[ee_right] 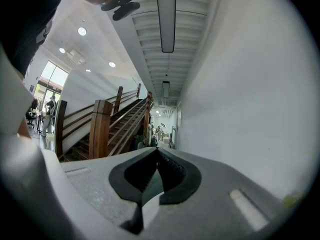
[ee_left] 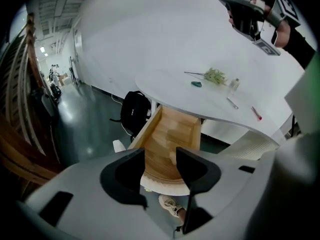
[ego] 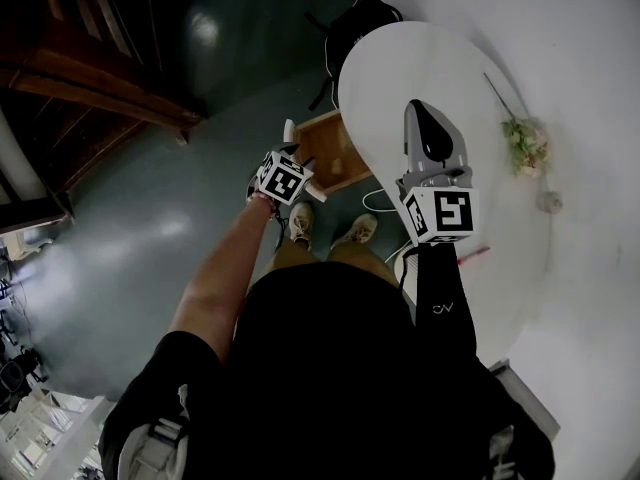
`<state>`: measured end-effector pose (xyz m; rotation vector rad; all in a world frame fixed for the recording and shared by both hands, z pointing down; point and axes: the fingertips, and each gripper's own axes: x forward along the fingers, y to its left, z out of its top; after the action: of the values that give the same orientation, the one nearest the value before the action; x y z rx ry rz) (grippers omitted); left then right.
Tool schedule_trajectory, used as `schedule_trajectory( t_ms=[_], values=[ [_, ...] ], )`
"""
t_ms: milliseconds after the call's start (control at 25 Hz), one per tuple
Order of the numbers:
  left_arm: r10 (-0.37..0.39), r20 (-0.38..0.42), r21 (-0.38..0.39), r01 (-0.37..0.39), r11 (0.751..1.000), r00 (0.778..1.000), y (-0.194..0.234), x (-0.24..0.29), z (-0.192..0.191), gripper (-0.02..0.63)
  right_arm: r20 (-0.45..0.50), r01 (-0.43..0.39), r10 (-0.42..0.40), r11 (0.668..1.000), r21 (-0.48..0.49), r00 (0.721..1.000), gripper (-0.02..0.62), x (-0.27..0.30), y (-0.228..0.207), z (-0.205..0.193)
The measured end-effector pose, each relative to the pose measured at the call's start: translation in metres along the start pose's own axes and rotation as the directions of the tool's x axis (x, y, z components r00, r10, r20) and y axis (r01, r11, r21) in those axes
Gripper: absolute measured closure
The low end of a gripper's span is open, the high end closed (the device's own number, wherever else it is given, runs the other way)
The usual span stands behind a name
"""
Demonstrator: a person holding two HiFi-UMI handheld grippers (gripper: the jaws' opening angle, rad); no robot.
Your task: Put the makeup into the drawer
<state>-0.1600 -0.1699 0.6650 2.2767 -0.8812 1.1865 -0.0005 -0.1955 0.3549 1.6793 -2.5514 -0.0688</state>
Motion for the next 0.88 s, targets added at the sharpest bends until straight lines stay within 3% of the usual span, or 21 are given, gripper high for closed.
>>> schedule_trajectory(
  t_ms=[280,360,480,600,680,840,880],
  values=[
    [-0.003,0.077,0.056,-0.002,0.998,0.997,-0.002,-0.016,0.036,0.413,0.025,0.042,-0.042,0.999,0.003,0.999,0.591,-0.002,-0.01,0.006],
    [-0.006,0.16,0.063,-0.004,0.998,0.987,-0.005,-0.032,0.069,0.413,0.035,0.06,-0.06,0.998,-0.001,0.998,0.591,-0.005,-0.015,0.009],
    [-0.016,0.309,0.092,-0.014,0.996,0.951,-0.013,-0.069,0.128,0.413,0.051,0.091,-0.09,0.996,-0.013,0.995,0.591,-0.01,-0.024,0.016],
    [-0.05,0.449,0.135,-0.013,0.991,0.892,-0.026,-0.115,0.191,0.413,0.061,0.12,-0.119,0.993,-0.016,0.991,0.591,-0.014,-0.035,0.022],
    [-0.072,0.545,0.171,-0.027,0.985,0.835,-0.037,-0.15,0.23,0.413,0.074,0.141,-0.139,0.99,-0.019,0.988,0.591,-0.017,-0.042,0.029],
    [-0.055,0.757,0.224,-0.179,0.958,0.651,-0.051,-0.223,0.293,0.413,0.112,0.218,-0.21,0.973,-0.07,0.971,0.591,-0.033,-0.068,0.047],
    [-0.06,0.778,0.233,-0.198,0.952,0.625,-0.055,-0.23,0.3,0.413,0.118,0.241,-0.232,0.968,-0.069,0.966,0.591,-0.038,-0.077,0.05]
  ],
)
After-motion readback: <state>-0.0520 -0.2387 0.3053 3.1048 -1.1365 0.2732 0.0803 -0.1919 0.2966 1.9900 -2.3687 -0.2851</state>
